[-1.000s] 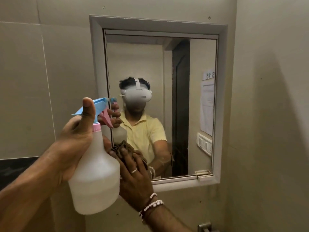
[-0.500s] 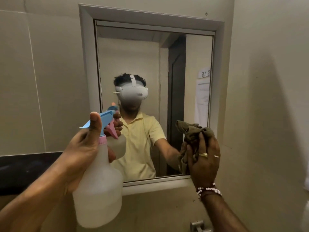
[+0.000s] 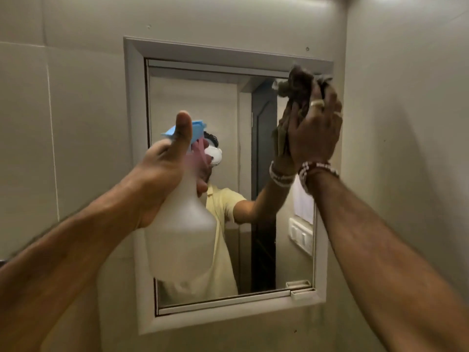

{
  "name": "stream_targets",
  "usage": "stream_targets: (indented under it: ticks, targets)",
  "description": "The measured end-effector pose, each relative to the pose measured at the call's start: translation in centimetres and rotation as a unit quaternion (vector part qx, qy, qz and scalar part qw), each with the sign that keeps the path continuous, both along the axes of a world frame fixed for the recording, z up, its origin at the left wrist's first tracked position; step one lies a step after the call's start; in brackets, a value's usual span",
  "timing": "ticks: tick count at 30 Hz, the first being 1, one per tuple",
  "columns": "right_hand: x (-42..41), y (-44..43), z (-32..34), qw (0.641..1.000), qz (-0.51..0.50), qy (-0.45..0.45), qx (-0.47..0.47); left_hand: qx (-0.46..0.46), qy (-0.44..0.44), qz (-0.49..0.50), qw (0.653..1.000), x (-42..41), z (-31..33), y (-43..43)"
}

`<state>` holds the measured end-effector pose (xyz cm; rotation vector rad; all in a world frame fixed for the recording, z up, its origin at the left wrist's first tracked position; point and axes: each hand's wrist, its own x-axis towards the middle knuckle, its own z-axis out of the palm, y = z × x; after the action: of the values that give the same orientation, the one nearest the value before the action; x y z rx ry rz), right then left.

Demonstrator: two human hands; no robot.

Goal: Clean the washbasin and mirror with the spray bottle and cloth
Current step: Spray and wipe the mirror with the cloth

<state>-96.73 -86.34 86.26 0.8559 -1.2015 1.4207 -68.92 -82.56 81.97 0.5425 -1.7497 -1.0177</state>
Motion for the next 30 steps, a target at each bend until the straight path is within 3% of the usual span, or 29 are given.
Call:
stream_targets:
  ticks: [4,6,12,15,17,25,30]
  targets:
    - [1.8,-1.0,3.2,0.997,0.008,-0.065,-0.03,-0.013,0.01,0.012,1.0,0.9,2.3,-0.3]
    - [3.6,-2.0,2.9,0.998,0.007,-0.057,-0.033,-0.015,0.009,0.038,0.999,1.9,2.8,-0.6]
    - [10.3,-4.1,3.0,0.992,0.036,0.116,-0.02,-0.011,0.031,0.103,0.994,4.8,3.9,-0.8]
    - [13.7,-4.7,3.5,0.965,0.043,0.257,0.013,-0.01,0.03,0.133,0.991,6.1,4.7,-1.1]
    - [15.2,-4.9,4.2,0.953,0.048,0.298,0.014,-0.01,0.017,0.155,0.988,6.7,5.4,-1.3]
    - [15.5,-4.9,4.4,0.956,0.065,0.285,-0.004,-0.029,-0.057,0.217,0.974,6.6,6.5,-1.8]
    - [15.5,-4.8,4.3,0.957,0.067,0.281,0.006,0.0,-0.045,0.22,0.975,6.8,4.6,-2.5]
